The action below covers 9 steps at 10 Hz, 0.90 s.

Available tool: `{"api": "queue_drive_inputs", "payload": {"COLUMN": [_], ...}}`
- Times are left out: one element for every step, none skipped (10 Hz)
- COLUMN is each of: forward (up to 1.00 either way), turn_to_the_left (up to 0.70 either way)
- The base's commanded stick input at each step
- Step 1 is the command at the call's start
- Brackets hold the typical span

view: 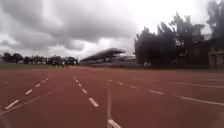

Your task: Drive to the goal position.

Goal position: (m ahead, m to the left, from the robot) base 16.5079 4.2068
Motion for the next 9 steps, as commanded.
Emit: {"api": "queue_drive_inputs", "payload": {"forward": [0.70,0.70,0.70,0.70,0.70,0.70,0.70,0.70,0.70], "turn_to_the_left": [0.00,0.00,0.00,0.00,0.00,0.00,0.00,0.00,0.00]}}
